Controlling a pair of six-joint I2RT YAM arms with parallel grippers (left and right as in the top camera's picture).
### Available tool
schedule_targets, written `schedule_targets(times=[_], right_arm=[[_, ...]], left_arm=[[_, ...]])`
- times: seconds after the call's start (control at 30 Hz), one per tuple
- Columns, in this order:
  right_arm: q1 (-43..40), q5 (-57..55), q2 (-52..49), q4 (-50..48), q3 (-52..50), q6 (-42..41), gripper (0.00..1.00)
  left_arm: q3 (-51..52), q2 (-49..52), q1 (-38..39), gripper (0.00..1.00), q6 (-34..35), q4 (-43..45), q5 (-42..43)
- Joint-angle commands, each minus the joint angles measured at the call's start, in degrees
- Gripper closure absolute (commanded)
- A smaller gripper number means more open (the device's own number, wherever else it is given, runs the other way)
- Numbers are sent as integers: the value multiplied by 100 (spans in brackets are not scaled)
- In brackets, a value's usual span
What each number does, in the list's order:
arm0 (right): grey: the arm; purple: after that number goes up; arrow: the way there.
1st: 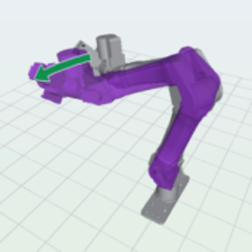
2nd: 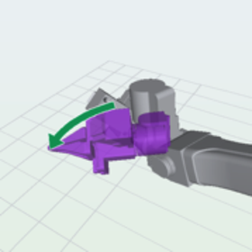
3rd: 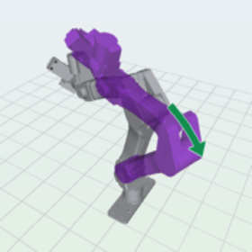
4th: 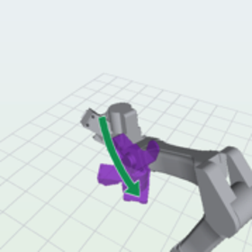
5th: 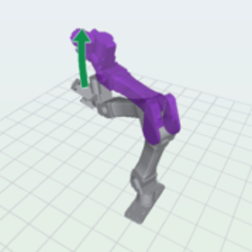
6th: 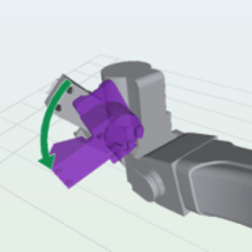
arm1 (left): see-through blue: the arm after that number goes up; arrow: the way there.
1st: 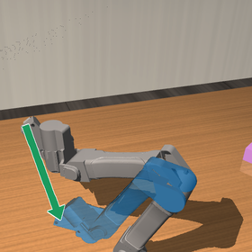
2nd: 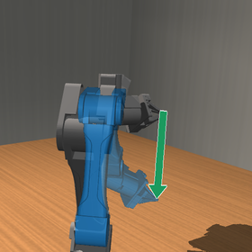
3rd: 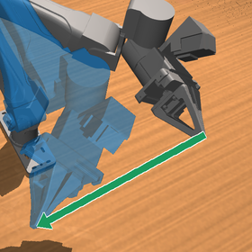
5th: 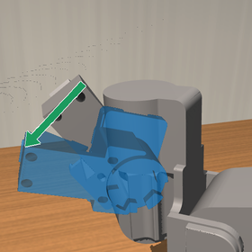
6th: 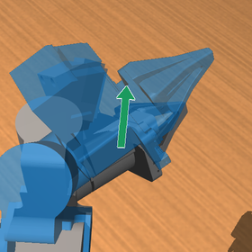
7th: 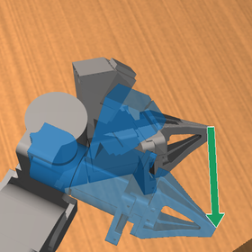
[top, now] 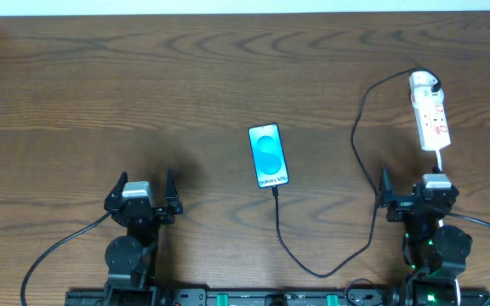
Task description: Plug charger to phone and switch on socket
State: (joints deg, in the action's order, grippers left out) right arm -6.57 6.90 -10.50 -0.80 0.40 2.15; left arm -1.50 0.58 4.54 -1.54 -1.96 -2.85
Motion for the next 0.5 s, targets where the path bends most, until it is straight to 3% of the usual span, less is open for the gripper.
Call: schedule_targets(times=[0.0, 0.23, 0.47], right_arm=[[157, -297, 365, 310, -9, 68, 1], [249, -400, 1003, 505, -9, 70, 1], [249, -446, 1023, 509, -9, 74, 1]], left_arm=[[127, -35, -35, 11, -57, -205, -13], [127, -35, -35, 11, -57, -205, -13], [127, -35, -35, 11, -57, -205, -13]])
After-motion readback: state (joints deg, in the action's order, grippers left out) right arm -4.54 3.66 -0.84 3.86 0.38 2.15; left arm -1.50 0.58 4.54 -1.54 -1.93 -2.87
